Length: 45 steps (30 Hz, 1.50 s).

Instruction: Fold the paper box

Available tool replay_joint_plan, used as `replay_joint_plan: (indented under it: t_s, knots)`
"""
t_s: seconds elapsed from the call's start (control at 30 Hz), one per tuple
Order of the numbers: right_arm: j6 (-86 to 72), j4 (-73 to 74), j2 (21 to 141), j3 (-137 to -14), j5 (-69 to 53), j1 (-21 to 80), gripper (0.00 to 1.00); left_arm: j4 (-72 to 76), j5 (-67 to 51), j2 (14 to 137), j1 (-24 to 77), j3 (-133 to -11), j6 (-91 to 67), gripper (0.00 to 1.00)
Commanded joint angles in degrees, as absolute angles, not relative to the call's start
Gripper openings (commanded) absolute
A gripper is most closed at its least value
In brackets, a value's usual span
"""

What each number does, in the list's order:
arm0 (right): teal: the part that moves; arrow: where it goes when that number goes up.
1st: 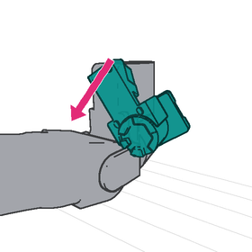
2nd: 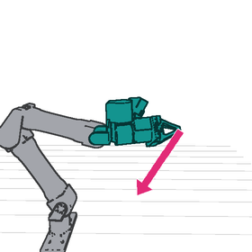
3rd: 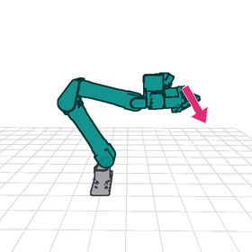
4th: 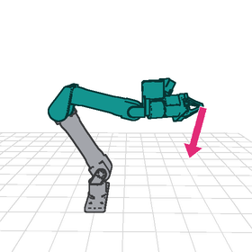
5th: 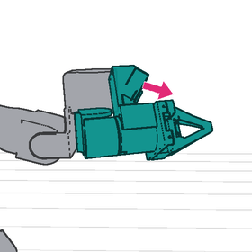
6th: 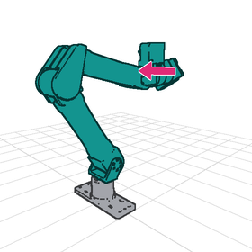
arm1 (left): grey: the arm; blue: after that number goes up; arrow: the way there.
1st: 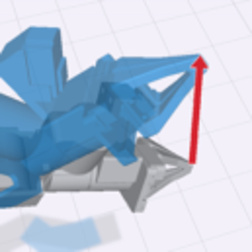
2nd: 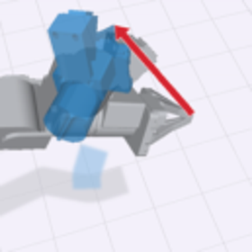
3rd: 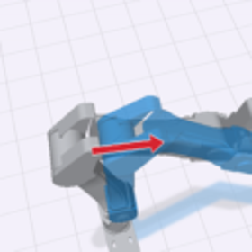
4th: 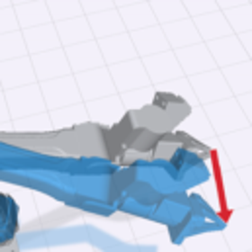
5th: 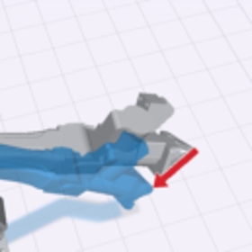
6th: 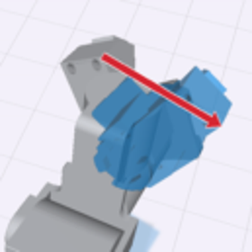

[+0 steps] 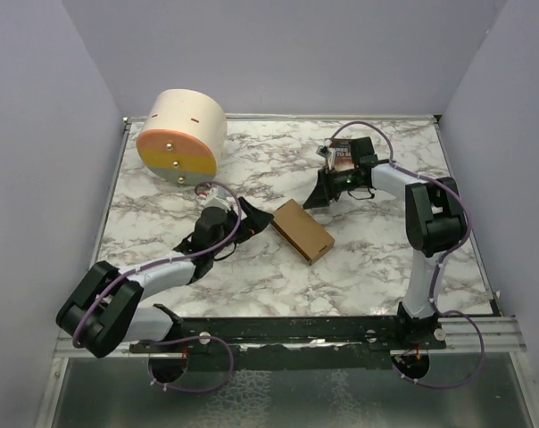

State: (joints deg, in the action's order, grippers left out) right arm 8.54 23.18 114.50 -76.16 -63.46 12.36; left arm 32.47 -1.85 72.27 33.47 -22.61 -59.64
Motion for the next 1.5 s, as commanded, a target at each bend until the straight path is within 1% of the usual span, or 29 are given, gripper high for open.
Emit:
replay_joint_plan:
  t_s: [0.0,0.07,0.13,0.23,0.37,0.5,0.6,0.63,0.83,0.93,1.0,1.13,1.2,1.27,1.47]
  knots:
    - [7.87,24.88,116.21,-78.12,-62.62,13.1,0.56,27.34,1.27,75.81,33.35,-26.97,-63.76,0.85]
    - [8.16,25.25,117.18,-78.04,-62.29,13.7,0.53,26.49,1.83,77.86,33.31,-28.27,-64.45,0.8]
    - [8.49,25.64,118.07,-78.01,-61.87,14.12,0.52,26.03,2.01,79.61,33.31,-29.44,-64.72,0.79]
    - [8.72,25.74,118.99,-77.85,-61.35,14.24,0.49,25.86,2.23,81.23,33.4,-30.86,-64.72,0.74]
    - [8.79,26.04,119.87,-77.78,-61.5,14.24,0.45,25.29,2.58,82.65,33.65,-32.48,-64.06,0.74]
    - [8.79,26.11,120.07,-77.7,-61.7,14.24,0.42,25.46,2.14,85.21,33.97,-33.75,-63.9,0.71]
    - [8.7,26.04,120.13,-77.52,-61.87,14.32,0.4,26.02,2.04,86.76,34.18,-34.18,-64.03,0.65]
    - [8.77,25.99,120.16,-77.39,-61.94,14.3,0.38,26.14,1.99,87.21,34.19,-34.38,-64.07,0.64]
    - [8.74,26.15,120.5,-77.28,-61.96,14.48,0.37,26.62,1.94,89.17,34.19,-35.39,-64.11,0.59]
    - [8.87,26.2,120.54,-77.23,-61.88,14.71,0.35,26.51,1.89,89.84,34.23,-36.25,-64.1,0.58]
    - [8.96,26.2,120.59,-77.17,-61.83,14.91,0.34,26.35,1.94,90.36,34.22,-36.89,-63.82,0.56]
    - [9.21,26.3,120.59,-77.26,-61.47,15.36,0.34,25.65,1.87,91.69,34.21,-38.32,-63.34,0.54]
    - [9.37,26.46,120.59,-77.33,-61.35,15.46,0.34,25.88,1.78,92.31,34.24,-38.61,-63.18,0.49]
    - [9.45,26.46,120.54,-77.3,-61.29,15.55,0.33,25.93,1.45,92.75,34.23,-38.83,-63.15,0.48]
    - [9.74,26.78,120.83,-77.35,-61.06,15.98,0.31,26.29,0.2,93.57,34.26,-39.33,-62.92,0.4]
